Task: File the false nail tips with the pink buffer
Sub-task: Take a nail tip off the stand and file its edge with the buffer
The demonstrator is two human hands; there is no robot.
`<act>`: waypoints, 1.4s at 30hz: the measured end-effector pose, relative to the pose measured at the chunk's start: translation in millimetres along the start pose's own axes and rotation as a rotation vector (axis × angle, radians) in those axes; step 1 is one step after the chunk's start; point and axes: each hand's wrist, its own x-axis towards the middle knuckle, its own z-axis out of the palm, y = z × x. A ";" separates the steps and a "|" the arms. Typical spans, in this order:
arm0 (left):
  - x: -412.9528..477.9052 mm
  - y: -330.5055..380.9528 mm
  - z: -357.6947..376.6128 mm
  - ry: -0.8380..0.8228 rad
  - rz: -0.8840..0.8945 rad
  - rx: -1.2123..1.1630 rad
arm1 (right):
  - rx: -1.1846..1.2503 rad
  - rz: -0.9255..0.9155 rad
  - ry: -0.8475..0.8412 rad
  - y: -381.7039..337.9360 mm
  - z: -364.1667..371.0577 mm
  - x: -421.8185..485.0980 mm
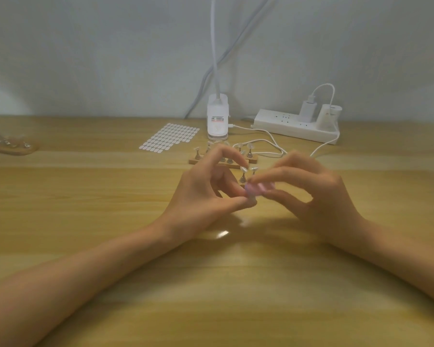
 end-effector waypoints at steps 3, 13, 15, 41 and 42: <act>-0.3 0.5 0.6 -0.015 0.008 -0.007 | 0.007 -0.060 -0.018 -2.7 2.2 -0.3; -0.1 -1.1 0.1 0.000 -0.006 -0.001 | -0.019 0.008 0.006 -1.5 -0.1 0.0; -0.7 -0.3 0.7 -0.012 0.004 0.019 | -0.019 -0.052 -0.022 -2.7 1.1 -1.2; 0.0 -0.5 -0.5 -0.028 -0.013 -0.016 | -0.089 -0.069 -0.033 -3.8 0.1 -1.7; -0.1 0.0 -0.3 -0.033 -0.014 -0.014 | -0.083 -0.107 -0.048 -4.9 1.3 -2.1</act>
